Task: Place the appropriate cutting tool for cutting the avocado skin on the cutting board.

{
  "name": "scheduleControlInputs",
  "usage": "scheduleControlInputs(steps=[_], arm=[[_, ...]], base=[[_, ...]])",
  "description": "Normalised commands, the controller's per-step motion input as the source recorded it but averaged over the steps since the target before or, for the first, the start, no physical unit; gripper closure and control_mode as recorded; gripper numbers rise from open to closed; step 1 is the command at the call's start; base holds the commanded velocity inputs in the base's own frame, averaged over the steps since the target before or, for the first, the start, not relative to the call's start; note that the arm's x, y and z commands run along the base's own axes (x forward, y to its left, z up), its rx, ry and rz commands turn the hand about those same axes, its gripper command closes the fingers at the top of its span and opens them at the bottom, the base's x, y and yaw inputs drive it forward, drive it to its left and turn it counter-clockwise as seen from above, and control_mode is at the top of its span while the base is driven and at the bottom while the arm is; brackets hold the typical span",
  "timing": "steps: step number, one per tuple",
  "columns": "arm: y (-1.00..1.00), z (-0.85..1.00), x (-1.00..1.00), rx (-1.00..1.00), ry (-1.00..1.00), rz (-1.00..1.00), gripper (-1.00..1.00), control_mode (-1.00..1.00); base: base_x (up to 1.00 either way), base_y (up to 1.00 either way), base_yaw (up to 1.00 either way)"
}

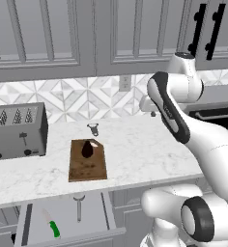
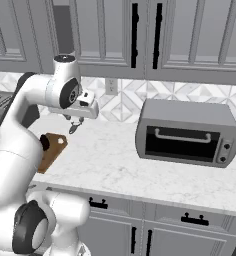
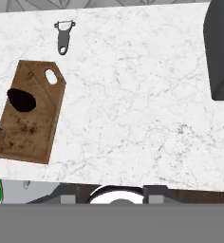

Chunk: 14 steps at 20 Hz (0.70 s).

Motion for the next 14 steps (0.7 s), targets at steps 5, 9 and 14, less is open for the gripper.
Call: scheduleControlInputs(steps=[5, 9, 14], arm=[[0.1, -0.08, -0.56, 0.0, -0.12, 0.0, -1.0, -1.0], [0.99, -0.63, -0.93, -0.1, -0.01, 0.0, -1.0, -1.0], [1.0, -0.79, -0.65, -0.15, 0.08, 0.0, -1.0, -1.0]], base=[[0.0, 0.0, 0.0], [0.0, 0.0, 0.0], [0.0, 0.0, 0.0]])
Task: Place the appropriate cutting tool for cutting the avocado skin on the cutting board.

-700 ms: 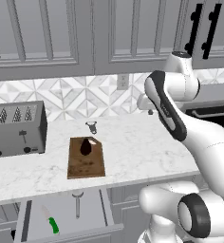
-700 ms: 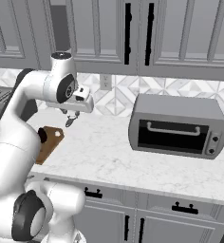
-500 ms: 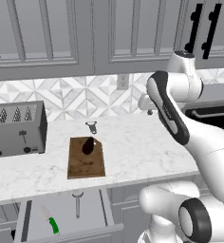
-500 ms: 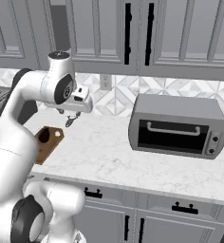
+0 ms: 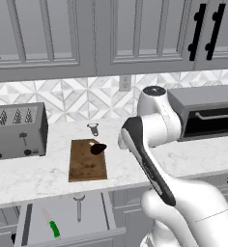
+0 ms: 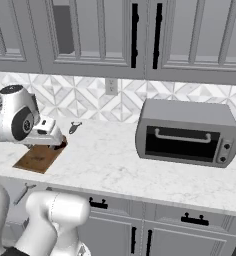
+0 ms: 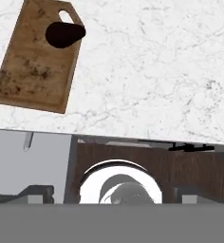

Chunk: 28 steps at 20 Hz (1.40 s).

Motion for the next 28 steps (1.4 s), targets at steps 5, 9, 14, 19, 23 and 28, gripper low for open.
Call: scheduleControlInputs(steps=[5, 9, 14, 19, 23, 28], arm=[[0.97, -0.82, -0.72, -0.06, 0.06, 0.01, -1.0, -1.0], [0.67, -0.67, -0.74, 0.0, 0.07, 0.14, -1.0, -1.0], [0.93, -0.6, -0.09, 0.0, 0.16, 0.04, -1.0, -1.0], [0.94, -0.52, 0.02, 0.0, 0.27, 0.01, -1.0, -1.0], [0.71, -0.55, 0.11, 0.0, 0.27, 0.0, -1.0, -1.0], [0.38, -0.59, 0.19, 0.0, 0.13, 0.0, -1.0, -1.0]], base=[[0.0, 0.0, 0.0], [0.0, 0.0, 0.0], [0.0, 0.0, 0.0], [0.0, 0.0, 0.0], [0.0, 0.0, 0.0], [0.0, 0.0, 0.0]])
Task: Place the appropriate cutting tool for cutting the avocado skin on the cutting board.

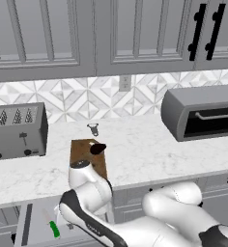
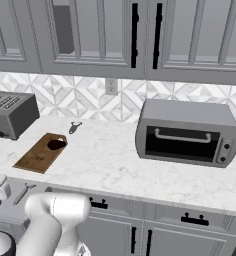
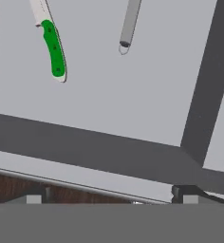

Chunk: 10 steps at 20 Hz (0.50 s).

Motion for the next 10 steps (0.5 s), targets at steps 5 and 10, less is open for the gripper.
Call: scheduleControlInputs(steps=[5, 10], arm=[[0.1, -0.53, 0.28, 0.02, 0.04, 0.0, -1.0, -1.0], [0.0, -0.51, 0.26, 0.03, 0.03, 0.0, -1.0, -1.0]], base=[[0.0, 0.0, 0.0], [0.0, 0.0, 0.0]])
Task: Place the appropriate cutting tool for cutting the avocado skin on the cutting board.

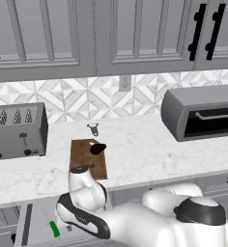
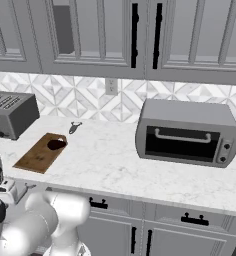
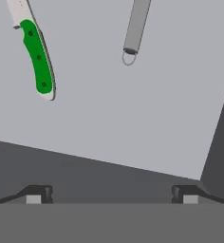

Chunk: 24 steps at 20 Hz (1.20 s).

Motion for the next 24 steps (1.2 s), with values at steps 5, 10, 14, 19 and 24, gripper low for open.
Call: scheduleControlInputs(steps=[5, 10, 14, 19, 24], arm=[[0.0, -0.53, 0.09, 0.01, 0.09, 0.0, -1.0, -1.0], [0.0, -0.3, 0.0, 0.01, 0.17, 0.0, -1.0, -1.0], [0.0, -0.04, -0.21, 0.0, 0.23, 0.0, -1.0, -1.0], [0.0, 0.0, -0.59, 0.0, 0.23, 0.0, -1.0, -1.0], [-0.01, 0.0, -0.94, 0.0, 0.13, -0.01, -1.0, -1.0]], base=[[0.0, 0.0, 0.0], [0.0, 0.0, 0.0], [0.0, 0.0, 0.0], [0.0, 0.0, 0.0], [0.0, 0.0, 0.0]])
